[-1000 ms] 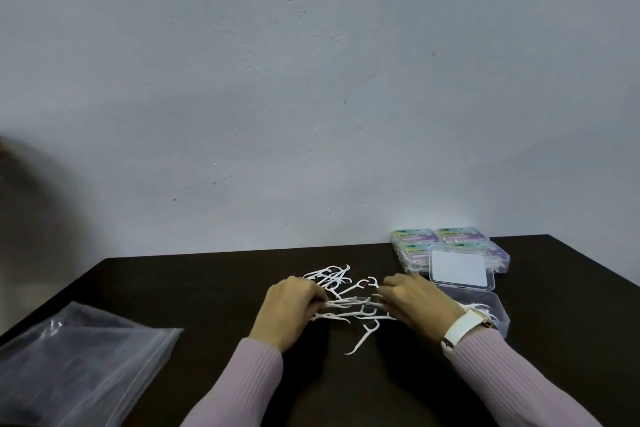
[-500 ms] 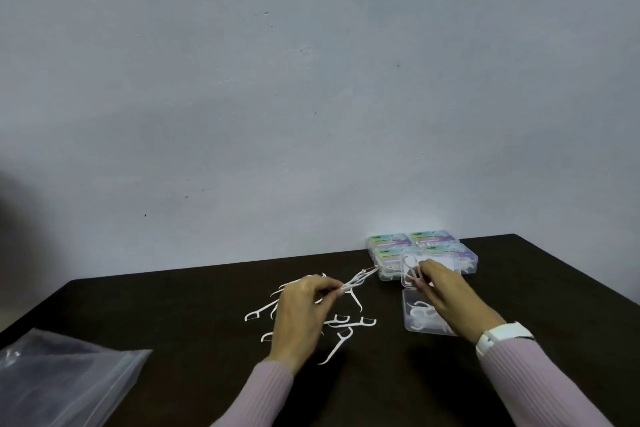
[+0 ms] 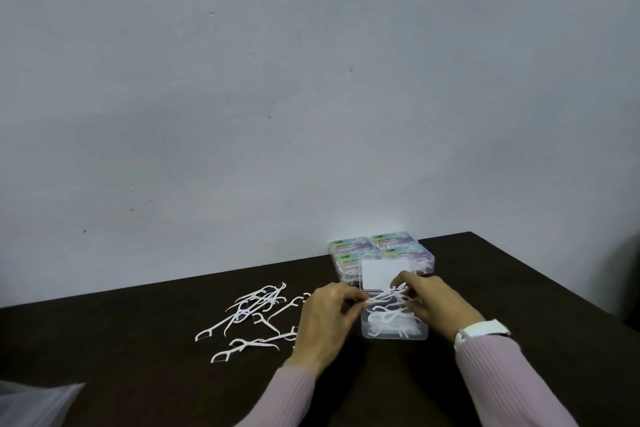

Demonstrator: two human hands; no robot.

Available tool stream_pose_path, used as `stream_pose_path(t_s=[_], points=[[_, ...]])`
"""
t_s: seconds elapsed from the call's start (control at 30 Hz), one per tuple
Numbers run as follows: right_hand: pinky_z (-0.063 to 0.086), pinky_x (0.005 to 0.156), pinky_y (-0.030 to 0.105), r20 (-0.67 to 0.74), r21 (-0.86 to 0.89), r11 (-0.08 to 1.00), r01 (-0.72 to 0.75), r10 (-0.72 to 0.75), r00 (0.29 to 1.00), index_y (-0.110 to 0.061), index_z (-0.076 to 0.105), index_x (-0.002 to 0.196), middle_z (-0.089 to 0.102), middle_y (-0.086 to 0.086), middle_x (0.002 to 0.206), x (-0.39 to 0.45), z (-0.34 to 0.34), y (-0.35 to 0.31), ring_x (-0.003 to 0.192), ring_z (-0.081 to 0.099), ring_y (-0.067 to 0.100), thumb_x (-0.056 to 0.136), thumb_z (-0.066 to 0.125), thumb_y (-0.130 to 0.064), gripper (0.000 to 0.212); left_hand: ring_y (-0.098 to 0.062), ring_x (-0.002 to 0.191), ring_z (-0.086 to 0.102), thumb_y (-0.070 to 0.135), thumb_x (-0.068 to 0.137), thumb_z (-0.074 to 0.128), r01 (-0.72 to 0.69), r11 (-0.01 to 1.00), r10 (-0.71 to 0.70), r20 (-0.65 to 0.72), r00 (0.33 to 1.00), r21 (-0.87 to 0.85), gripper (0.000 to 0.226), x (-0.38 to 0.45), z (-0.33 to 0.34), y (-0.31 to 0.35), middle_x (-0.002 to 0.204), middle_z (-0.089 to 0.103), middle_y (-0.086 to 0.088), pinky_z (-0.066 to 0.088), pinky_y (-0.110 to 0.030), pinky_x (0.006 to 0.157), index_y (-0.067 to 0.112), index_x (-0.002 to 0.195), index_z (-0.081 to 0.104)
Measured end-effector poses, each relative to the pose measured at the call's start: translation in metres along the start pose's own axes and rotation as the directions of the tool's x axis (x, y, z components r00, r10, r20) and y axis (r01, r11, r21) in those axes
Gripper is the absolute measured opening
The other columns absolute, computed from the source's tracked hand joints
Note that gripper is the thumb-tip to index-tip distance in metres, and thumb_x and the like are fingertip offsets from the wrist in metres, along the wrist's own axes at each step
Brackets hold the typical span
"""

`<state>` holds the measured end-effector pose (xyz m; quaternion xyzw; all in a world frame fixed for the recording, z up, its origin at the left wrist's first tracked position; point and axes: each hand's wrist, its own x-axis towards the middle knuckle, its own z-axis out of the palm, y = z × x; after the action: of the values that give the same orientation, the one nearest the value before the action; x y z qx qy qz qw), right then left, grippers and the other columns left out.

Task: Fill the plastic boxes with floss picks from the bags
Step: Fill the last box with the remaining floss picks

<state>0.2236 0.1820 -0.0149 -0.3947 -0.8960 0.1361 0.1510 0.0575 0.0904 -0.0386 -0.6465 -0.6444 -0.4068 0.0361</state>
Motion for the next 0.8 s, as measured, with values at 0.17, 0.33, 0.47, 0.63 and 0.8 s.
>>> stream_pose_path(t_s=[0.17,0.33,0.47,0.63,0.8], points=[[0.047,0.081,0.012,-0.017,0.156,0.988,0.01,-0.007,1.0,-0.02,0.064,0.105,0.063,-0.005,0.104,0.001,0.0,0.017,0.094,0.058,0.004,0.084,0.063,-0.008,0.025,-0.004,0.082,0.062,0.028,0.086,0.066,-0.042,0.999,0.041,0.04,0.998,0.024,0.016,0.007,0.008,0.008,0.097,0.07,0.007,0.05,-0.02,0.079,0.022,0.1,0.073],[0.049,0.078,0.01,-0.042,0.369,0.929,0.034,-0.02,0.999,-0.023,0.066,0.093,0.067,-0.008,0.098,-0.003,-0.004,0.024,0.091,0.063,0.003,0.076,0.07,0.001,0.031,-0.006,0.087,0.059,0.031,0.088,0.063,-0.093,0.989,0.086,0.062,0.994,0.114,0.017,0.012,0.016,0.013,0.099,0.068,0.008,0.045,-0.02,0.08,0.025,0.102,0.072],[0.051,0.077,0.012,-0.053,0.457,0.889,0.022,0.003,0.999,-0.025,0.063,0.092,0.067,-0.006,0.1,-0.006,-0.009,0.025,0.092,0.064,0.001,0.073,0.068,0.008,0.038,-0.006,0.091,0.058,0.028,0.087,0.064,-0.061,0.994,0.053,0.081,0.995,0.096,0.019,0.013,0.023,0.012,0.101,0.067,0.009,0.042,-0.019,0.082,0.026,0.105,0.071],[0.047,0.069,0.005,-0.041,0.383,0.924,-0.004,0.021,0.999,-0.019,0.066,0.097,0.063,-0.012,0.093,-0.007,-0.01,0.025,0.086,0.06,0.001,0.076,0.07,0.0,0.028,0.001,0.083,0.062,0.018,0.079,0.074,0.041,0.992,-0.033,0.067,0.997,-0.122,0.028,0.014,0.022,0.009,0.097,0.07,0.007,0.049,-0.016,0.081,0.017,0.107,0.071],[0.047,0.069,0.006,-0.036,0.305,0.952,0.01,0.001,0.999,-0.021,0.066,0.088,0.064,-0.008,0.088,-0.004,-0.006,0.019,0.08,0.06,0.002,0.078,0.069,-0.002,0.022,0.004,0.079,0.062,0.017,0.075,0.078,0.088,0.974,-0.066,0.109,0.992,-0.207,0.023,0.014,0.021,0.003,0.086,0.068,0.013,0.05,-0.014,0.076,0.018,0.098,0.072]])
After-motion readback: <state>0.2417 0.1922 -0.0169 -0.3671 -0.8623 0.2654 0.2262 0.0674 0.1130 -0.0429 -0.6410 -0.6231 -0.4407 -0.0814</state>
